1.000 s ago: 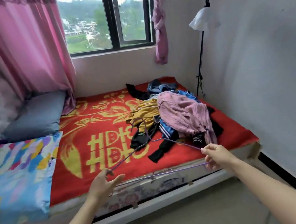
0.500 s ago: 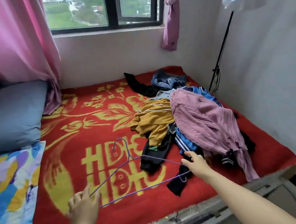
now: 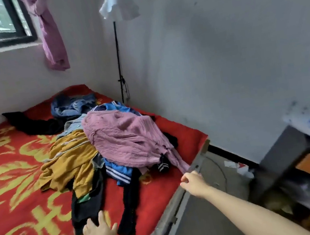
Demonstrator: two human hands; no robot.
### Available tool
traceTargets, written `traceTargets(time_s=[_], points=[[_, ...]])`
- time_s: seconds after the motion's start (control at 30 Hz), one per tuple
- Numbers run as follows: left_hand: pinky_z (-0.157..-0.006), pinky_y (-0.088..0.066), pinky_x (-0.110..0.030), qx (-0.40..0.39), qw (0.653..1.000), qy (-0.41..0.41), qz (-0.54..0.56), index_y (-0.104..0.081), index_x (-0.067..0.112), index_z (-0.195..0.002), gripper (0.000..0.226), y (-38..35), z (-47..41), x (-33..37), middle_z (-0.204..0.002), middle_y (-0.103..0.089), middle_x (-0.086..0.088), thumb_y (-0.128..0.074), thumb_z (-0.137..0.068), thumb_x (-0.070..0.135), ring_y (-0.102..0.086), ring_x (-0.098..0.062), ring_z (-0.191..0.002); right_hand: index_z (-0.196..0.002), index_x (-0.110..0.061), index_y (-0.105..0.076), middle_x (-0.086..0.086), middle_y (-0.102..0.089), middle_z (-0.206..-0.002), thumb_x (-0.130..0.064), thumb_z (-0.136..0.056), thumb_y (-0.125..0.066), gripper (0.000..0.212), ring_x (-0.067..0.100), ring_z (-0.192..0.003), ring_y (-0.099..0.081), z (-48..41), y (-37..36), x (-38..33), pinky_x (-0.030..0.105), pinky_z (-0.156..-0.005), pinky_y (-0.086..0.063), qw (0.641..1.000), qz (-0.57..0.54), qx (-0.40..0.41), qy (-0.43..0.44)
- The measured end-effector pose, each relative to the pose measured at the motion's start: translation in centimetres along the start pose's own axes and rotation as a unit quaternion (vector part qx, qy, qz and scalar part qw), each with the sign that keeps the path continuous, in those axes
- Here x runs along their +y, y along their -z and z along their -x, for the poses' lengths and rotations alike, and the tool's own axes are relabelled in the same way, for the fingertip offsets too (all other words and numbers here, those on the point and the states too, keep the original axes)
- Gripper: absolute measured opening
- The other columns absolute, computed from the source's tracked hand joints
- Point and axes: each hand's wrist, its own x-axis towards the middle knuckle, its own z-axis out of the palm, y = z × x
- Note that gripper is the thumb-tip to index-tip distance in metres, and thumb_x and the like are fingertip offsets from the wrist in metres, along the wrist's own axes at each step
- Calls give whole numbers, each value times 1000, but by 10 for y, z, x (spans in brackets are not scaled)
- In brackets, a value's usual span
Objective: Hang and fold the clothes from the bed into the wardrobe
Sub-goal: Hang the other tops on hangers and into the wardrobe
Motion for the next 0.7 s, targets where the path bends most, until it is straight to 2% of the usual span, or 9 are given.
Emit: traceTargets(time_s=[0.13,0.27,0.33,0.37,0.47,0.53,0.6,0.7], points=[[-109,-29,-42,-4,985,-164,-61,-21,27,-148,69,-25,14,116,-152,-19,-15,-49,-90,51,-21,-32,-139,-115,-10,-57,10,-43,-127,-25,-94,-46,28,26,-118,-44,44,56,105,27,-89,-39,990,-44,109,-74],[-110,-27,-44,-60,955,-280,-81,-27,27,-146,68,-72,67,220,-151,-23,-17,-56,-87,44,-22,-36,-137,-109,-13,-61,7,-48,-121,-24,-94,-47,23,23,-116,-45,116,96,213,27,-93,-38,963,-70,203,-161],[-107,-32,-51,-57,918,-381,-88,-33,28,-144,73,-110,111,267,-146,-32,-23,-61,-79,44,-32,-42,-132,-107,-12,-62,2,-49,-112,-21,-94,-47,22,21,-111,-48,166,111,268,28,-92,-40,938,-74,268,-205],[-107,-33,-51,-46,896,-427,-113,-30,31,-144,73,-127,138,288,-147,-31,-22,-58,-79,48,-33,-41,-132,-107,-11,-63,-1,-47,-107,-20,-94,-47,22,20,-110,-49,191,117,294,28,-92,-41,925,-74,297,-224],[-112,-24,-38,-103,855,-477,-172,-10,31,-148,70,-163,224,333,-154,-11,-9,-44,-91,51,-14,-28,-141,-107,-10,-64,0,-50,-107,-15,-94,-46,23,18,-112,-48,257,133,356,25,-93,-39,887,-67,366,-275],[-112,-23,-38,-130,814,-535,-184,-8,29,-149,67,-188,279,357,-155,-7,-9,-41,-93,47,-10,-28,-142,-108,-10,-64,1,-53,-112,-14,-93,-46,23,17,-113,-46,296,140,393,25,-91,-39,861,-58,405,-301],[-111,-24,-38,-142,772,-591,-184,-8,29,-148,65,-208,327,372,-155,-7,-9,-41,-94,44,-10,-28,-142,-107,-10,-64,1,-54,-108,-15,-94,-47,22,18,-110,-47,327,146,424,26,-85,-40,835,-51,441,-324],[-114,-23,-40,-162,731,-630,-204,-7,28,-149,64,-240,387,393,-157,-5,-7,-38,-96,46,-8,-28,-143,-106,-8,-63,0,-52,-104,-13,-94,-49,19,19,-110,-45,364,150,459,25,-85,-38,800,-52,488,-345]])
